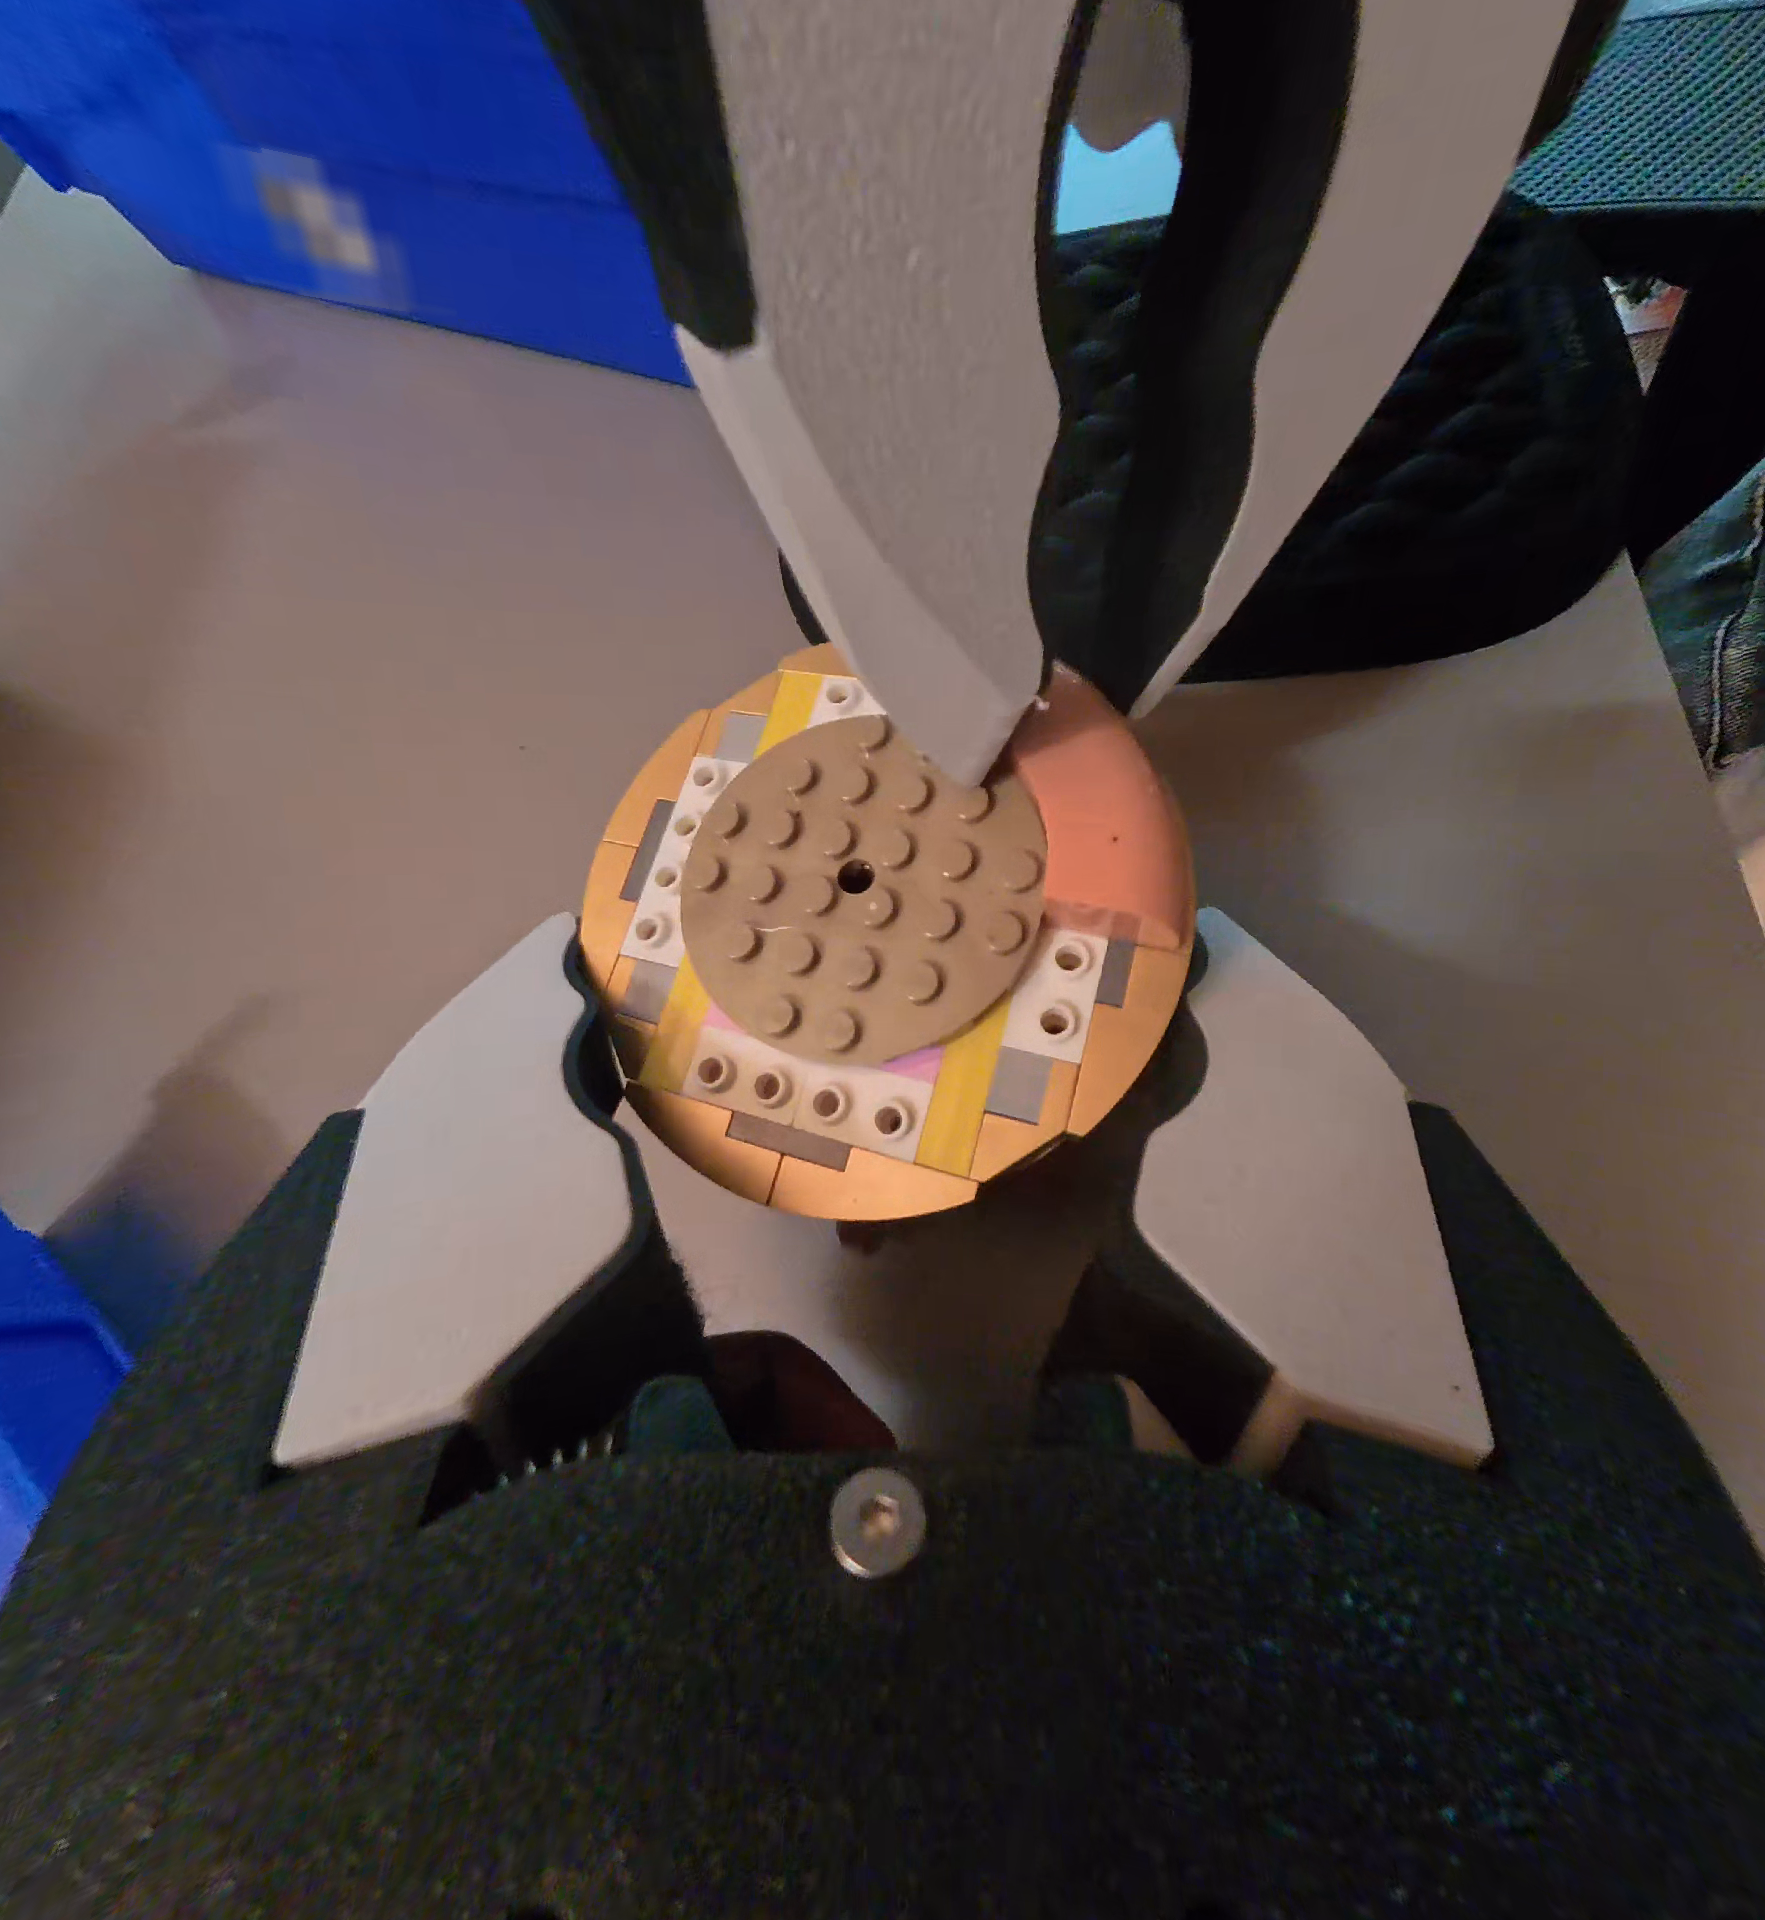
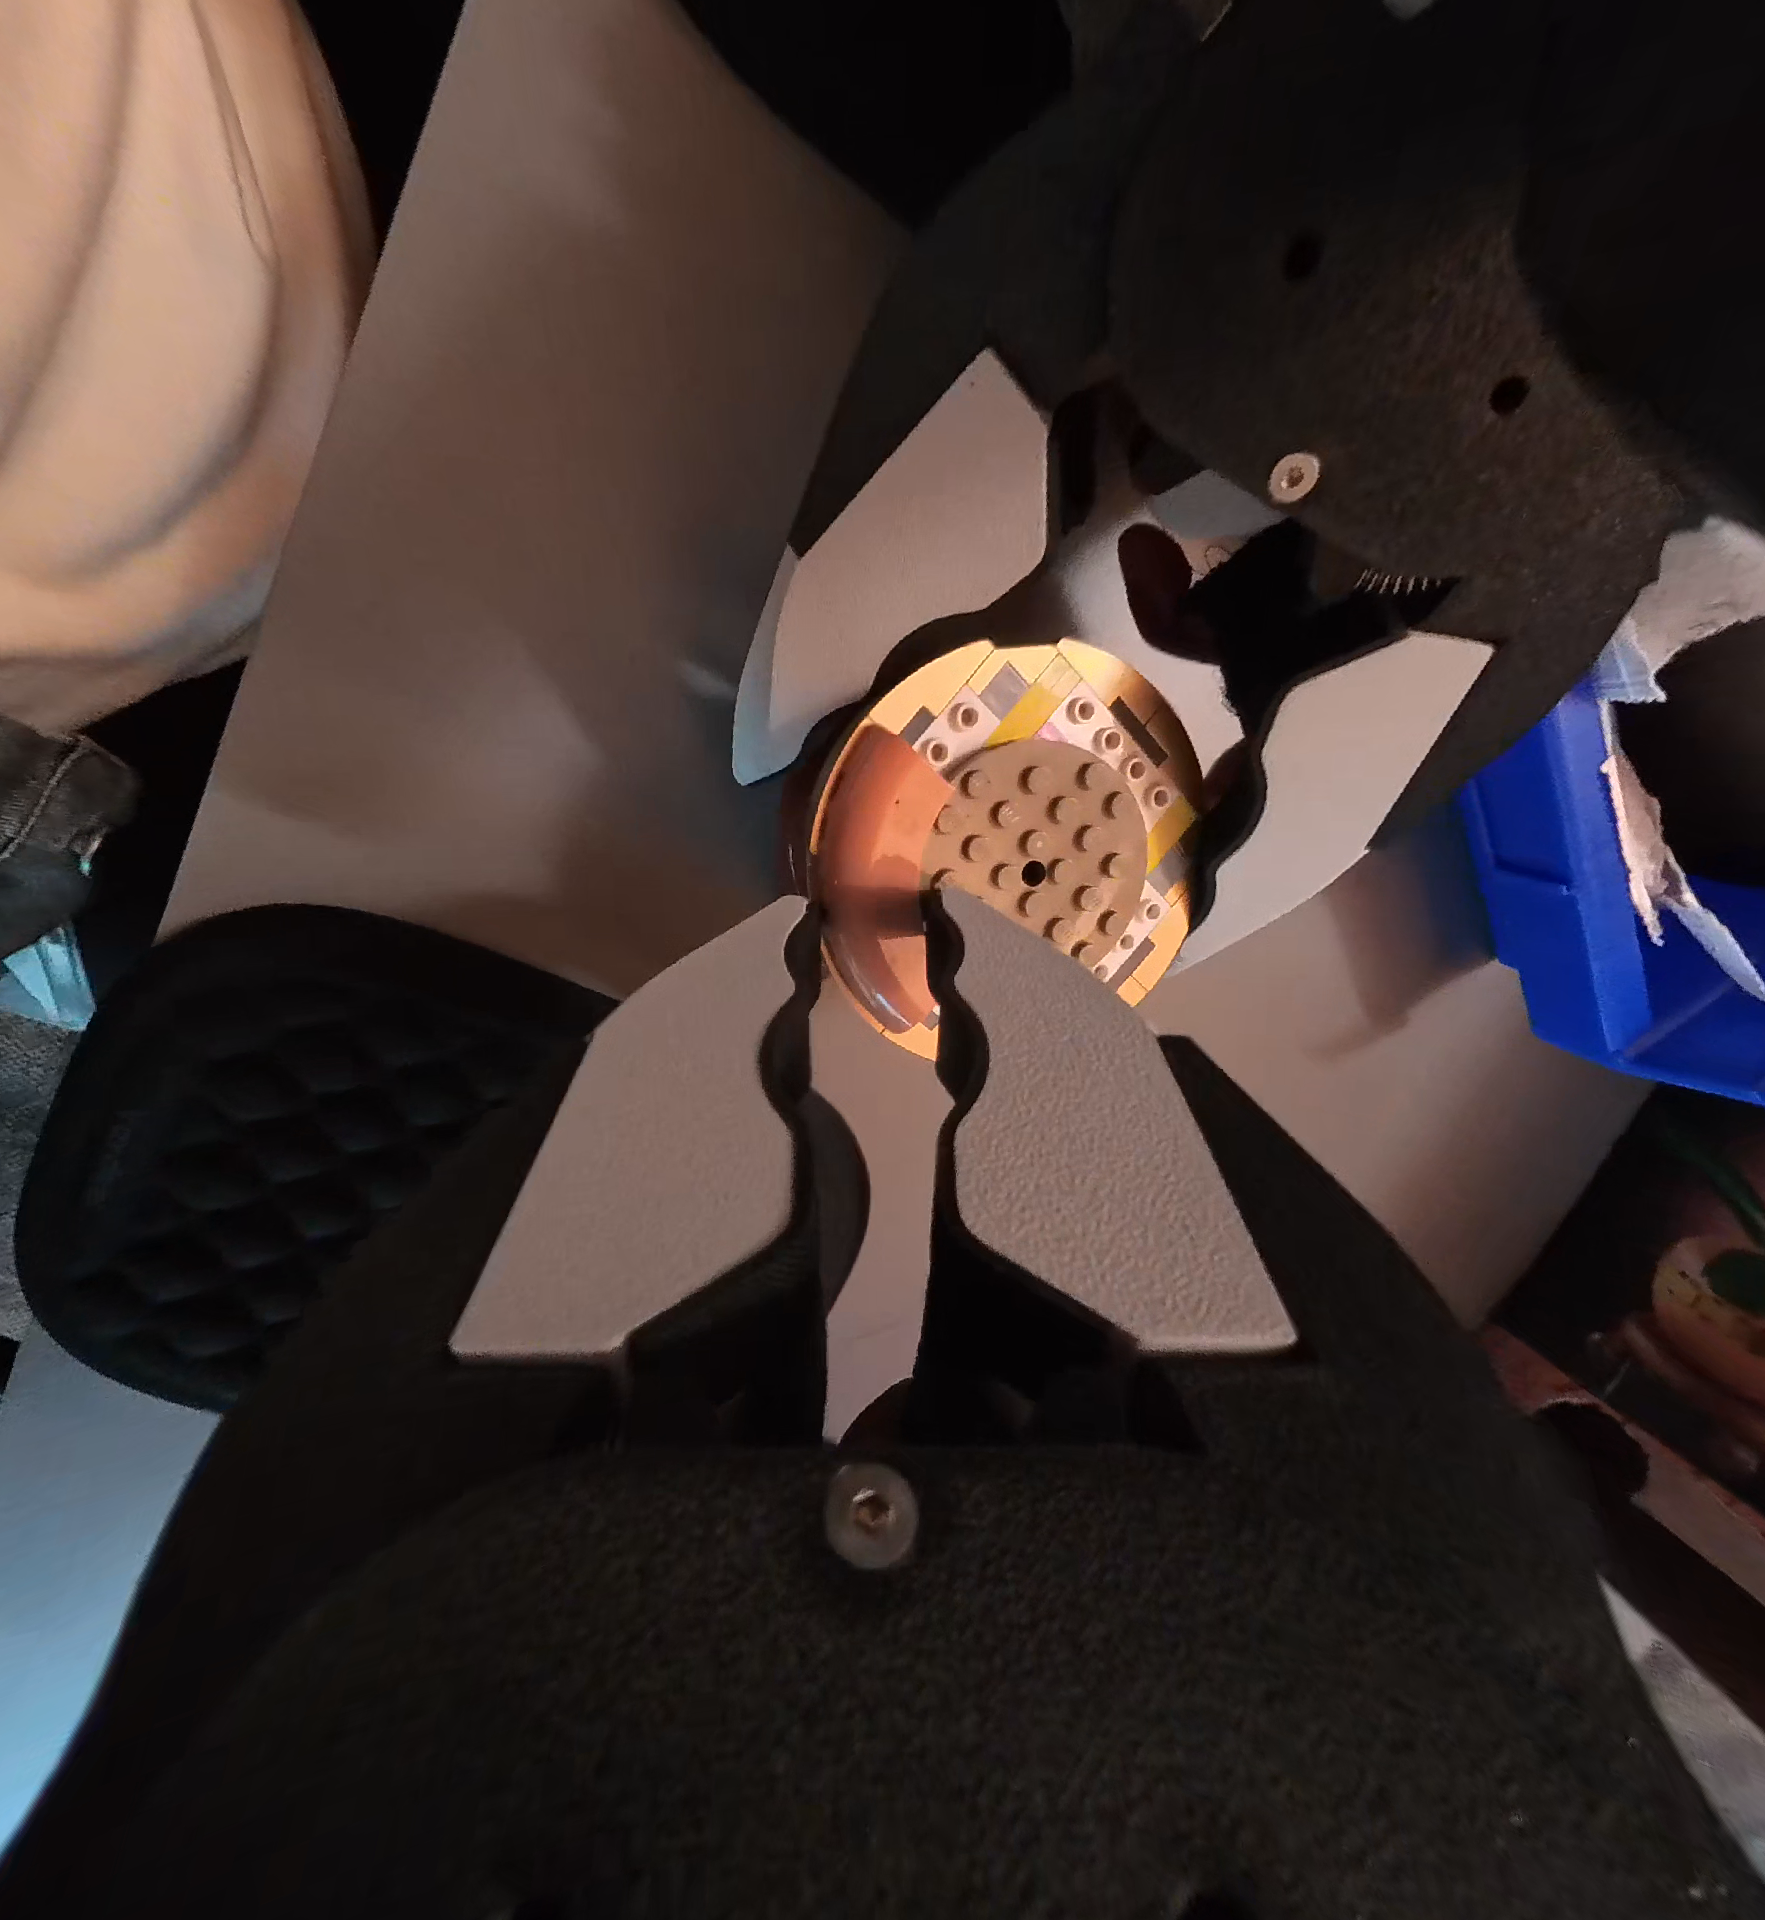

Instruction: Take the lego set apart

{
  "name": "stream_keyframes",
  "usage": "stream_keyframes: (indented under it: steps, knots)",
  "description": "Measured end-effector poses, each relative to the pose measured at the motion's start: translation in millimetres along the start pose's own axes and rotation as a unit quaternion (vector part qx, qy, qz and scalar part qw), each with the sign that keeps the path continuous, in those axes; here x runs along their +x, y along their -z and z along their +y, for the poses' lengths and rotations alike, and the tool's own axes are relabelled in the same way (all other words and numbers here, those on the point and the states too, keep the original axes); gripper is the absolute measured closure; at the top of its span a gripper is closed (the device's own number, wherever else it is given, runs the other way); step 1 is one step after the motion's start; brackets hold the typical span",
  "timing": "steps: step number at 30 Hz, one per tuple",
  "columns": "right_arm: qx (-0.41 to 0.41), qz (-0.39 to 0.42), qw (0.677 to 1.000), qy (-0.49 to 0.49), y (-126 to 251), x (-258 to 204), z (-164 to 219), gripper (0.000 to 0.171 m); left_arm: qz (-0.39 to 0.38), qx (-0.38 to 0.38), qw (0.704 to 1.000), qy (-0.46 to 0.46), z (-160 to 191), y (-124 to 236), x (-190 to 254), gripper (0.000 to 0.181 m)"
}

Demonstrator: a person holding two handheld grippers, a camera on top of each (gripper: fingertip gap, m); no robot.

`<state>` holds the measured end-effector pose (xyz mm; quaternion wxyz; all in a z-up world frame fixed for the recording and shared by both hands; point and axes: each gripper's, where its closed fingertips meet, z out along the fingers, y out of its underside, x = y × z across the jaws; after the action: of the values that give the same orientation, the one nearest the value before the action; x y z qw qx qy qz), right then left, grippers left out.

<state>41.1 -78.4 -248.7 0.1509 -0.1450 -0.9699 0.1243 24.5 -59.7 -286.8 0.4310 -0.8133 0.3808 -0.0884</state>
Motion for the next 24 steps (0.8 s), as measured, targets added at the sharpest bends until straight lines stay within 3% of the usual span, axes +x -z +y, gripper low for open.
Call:
stream_keyframes:
  steps: [8,13,16,19,21,24]
  knots:
    - [-0.045,-0.002,0.999,0.003,-0.6,-0.8,-0.5,0.154,-0.008,0.001,1.0,-0.006,0.2,0.0,-0.2,0.079]
    - [0.002,0.04,0.999,0.011,-0.9,-1.1,-2.4,0.154,-0.013,0.003,1.0,-0.013,0.5,0.0,-0.2,0.079]
    - [0.042,0.101,0.994,-0.019,0.1,-0.3,-3.4,0.154,-0.011,0.004,1.0,-0.01,0.7,0.1,0.0,0.079]
    - [0.061,0.236,0.969,-0.039,21.1,18.3,3.1,0.155,-0.003,0.003,1.0,-0.016,0.2,-0.3,2.7,0.08]
    - [0.094,0.188,0.976,-0.052,14.0,-2.0,-2.3,0.155,-0.002,0.003,1.0,-0.015,0.4,-0.2,2.5,0.08]
    - [0.071,0.202,0.975,-0.051,11.2,-6.2,7.9,0.155,-0.002,0.003,1.0,-0.013,0.5,-0.2,2.5,0.08]
